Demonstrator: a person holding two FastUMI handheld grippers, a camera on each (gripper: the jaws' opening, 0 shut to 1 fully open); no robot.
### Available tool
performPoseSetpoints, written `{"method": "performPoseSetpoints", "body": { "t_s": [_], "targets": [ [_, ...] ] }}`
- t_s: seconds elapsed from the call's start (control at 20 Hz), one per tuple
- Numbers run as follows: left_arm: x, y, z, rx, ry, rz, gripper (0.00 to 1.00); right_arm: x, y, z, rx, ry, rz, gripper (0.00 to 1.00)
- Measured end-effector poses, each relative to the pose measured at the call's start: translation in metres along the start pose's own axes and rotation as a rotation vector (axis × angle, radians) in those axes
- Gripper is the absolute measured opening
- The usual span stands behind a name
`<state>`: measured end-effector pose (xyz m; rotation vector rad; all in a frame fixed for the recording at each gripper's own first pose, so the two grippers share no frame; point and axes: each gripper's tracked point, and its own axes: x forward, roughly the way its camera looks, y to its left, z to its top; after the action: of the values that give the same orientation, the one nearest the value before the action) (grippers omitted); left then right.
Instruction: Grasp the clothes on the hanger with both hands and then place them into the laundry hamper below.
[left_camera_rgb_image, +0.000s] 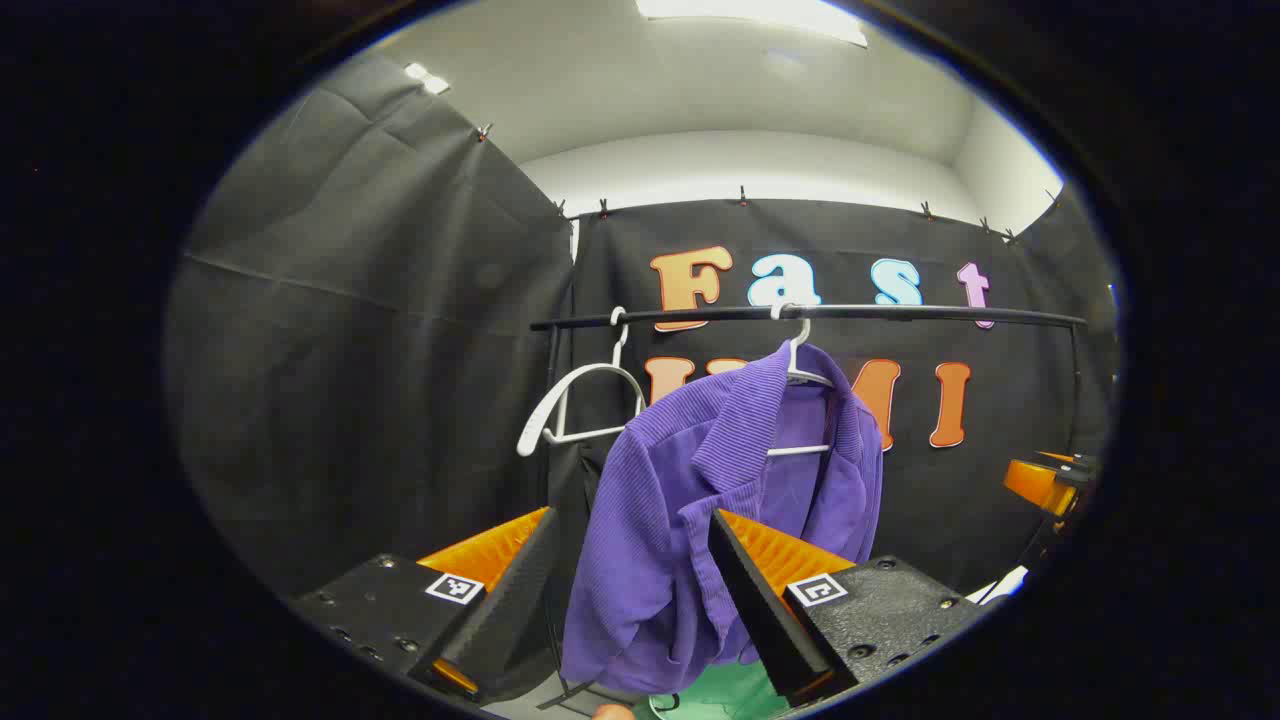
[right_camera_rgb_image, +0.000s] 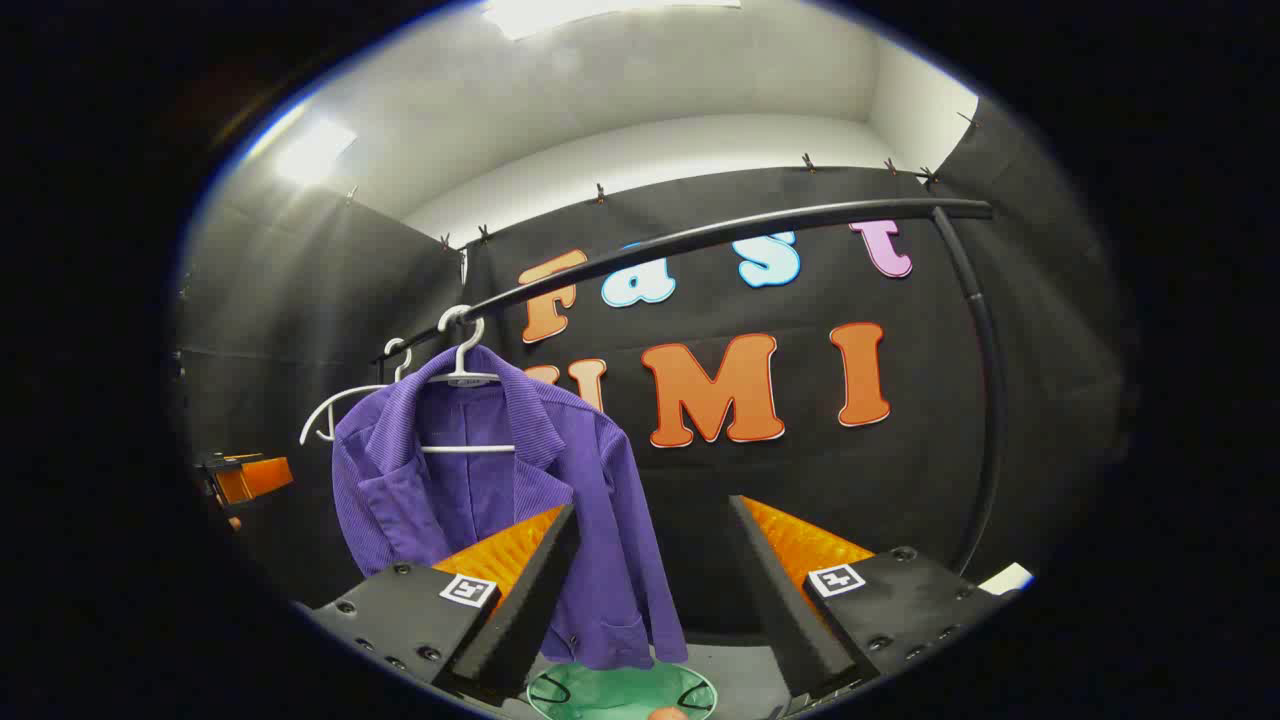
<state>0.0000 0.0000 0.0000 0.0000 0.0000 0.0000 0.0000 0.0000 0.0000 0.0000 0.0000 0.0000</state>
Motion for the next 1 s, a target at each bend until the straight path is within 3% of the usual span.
{"method": "performPoseSetpoints", "body": {
  "t_s": [0.4, 0.45, 0.5, 0.55, 0.7, 0.75, 0.8, 0.85, 1.0],
  "targets": [
    [0.002, -0.012, 0.005, 0.008, -0.007, -0.001, 0.95, 0.008, -0.009, -0.002, 0.031, 0.008, 0.002, 0.89],
    [0.002, -0.01, 0.006, 0.005, -0.006, 0.006, 0.95, 0.01, -0.007, -0.004, 0.037, 0.013, 0.004, 0.97],
    [0.003, -0.009, 0.006, 0.002, -0.005, 0.009, 0.95, 0.012, -0.005, -0.007, 0.043, 0.023, 0.011, 0.89],
    [0.002, -0.007, 0.006, 0.002, -0.005, 0.012, 0.95, 0.014, -0.002, -0.009, 0.05, 0.034, 0.019, 0.97],
    [0.004, -0.003, 0.008, 0.017, -0.012, 0.027, 0.95, 0.02, 0.001, -0.011, 0.051, 0.038, 0.02, 0.97],
    [0.005, -0.004, 0.007, 0.018, -0.009, 0.022, 0.95, 0.022, 0.001, -0.012, 0.049, 0.037, 0.017, 0.89],
    [0.006, -0.005, 0.004, 0.016, -0.003, 0.017, 0.95, 0.024, 0.004, -0.015, 0.05, 0.039, 0.018, 0.97],
    [0.006, -0.007, 0.001, 0.014, 0.003, 0.012, 0.95, 0.027, 0.009, -0.017, 0.05, 0.041, 0.023, 0.89],
    [0.01, -0.006, -0.006, 0.007, 0.016, 0.014, 0.95, 0.041, 0.027, -0.026, 0.053, 0.053, 0.042, 0.89]
  ]
}}
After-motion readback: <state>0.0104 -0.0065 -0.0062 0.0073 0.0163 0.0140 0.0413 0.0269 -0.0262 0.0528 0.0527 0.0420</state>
